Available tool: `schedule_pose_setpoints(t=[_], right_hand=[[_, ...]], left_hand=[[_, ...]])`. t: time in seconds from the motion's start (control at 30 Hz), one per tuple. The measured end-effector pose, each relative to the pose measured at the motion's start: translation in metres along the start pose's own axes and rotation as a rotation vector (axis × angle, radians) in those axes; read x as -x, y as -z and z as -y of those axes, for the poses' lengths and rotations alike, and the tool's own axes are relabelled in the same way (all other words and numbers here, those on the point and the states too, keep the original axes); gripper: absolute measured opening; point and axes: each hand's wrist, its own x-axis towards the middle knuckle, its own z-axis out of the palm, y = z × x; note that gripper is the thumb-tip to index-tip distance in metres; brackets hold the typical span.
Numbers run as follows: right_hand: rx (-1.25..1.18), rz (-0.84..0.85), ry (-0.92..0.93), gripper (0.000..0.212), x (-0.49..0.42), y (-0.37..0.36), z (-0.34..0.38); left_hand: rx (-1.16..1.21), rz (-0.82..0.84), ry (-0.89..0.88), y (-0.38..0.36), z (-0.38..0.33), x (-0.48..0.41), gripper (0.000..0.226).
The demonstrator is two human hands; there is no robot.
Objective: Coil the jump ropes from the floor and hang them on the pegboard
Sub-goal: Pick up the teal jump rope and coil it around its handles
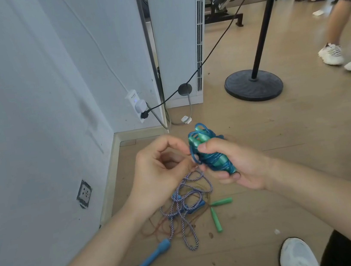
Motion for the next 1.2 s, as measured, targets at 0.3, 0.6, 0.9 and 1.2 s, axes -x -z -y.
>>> schedule_pose_setpoints(t=[0.3,0.6,0.9,1.2], right_hand=[[0.039,-0.028,-0.01,0.031,-0.003,0.003,-0.002],[-0.078,-0.07,-0.085,0.053,-0.001,-0.001,0.005],[0.001,-0.152,-0.074,0.027,-0.004,-0.003,0.001],[0.134,-0.245,0.032,0.02,-0.002,-0.008,-0.005]], left_hand=[[0.049,0.063,-0.018,0.01,-0.004,-0.004,0.012],[-0.108,0.409,0.076,0.031,-0.009,-0.009,0.017],[0.316,-0.03,0.315,0.022,0.005,-0.016,0.011],[0.009,0.099,0.098,0.013,0.002,-0.012,0.008]])
